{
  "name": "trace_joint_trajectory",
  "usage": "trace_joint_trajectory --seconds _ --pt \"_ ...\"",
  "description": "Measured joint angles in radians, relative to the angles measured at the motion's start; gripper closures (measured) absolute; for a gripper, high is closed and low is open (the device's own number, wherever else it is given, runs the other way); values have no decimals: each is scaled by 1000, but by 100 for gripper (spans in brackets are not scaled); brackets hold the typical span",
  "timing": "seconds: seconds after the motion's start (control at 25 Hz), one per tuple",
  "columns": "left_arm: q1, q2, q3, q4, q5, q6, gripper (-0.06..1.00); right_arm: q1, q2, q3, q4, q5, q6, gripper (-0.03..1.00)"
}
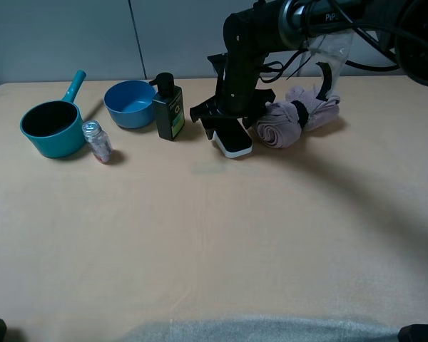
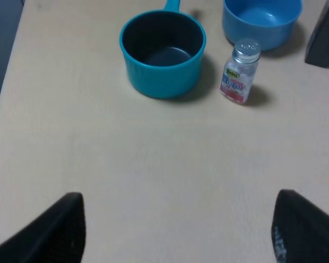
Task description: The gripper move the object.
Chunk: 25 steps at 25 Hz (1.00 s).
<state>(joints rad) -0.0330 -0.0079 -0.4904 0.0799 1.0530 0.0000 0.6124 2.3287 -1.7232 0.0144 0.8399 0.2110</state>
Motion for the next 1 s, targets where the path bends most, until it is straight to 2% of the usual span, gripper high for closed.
trace_joint_trajectory --seconds 0.64,1.0 --pt "0 0 0 0 0 0 18 0 -13 0 8 10 -1 34" --pt "0 0 0 0 0 0 18 0 -130 -3 9 33 -1 34"
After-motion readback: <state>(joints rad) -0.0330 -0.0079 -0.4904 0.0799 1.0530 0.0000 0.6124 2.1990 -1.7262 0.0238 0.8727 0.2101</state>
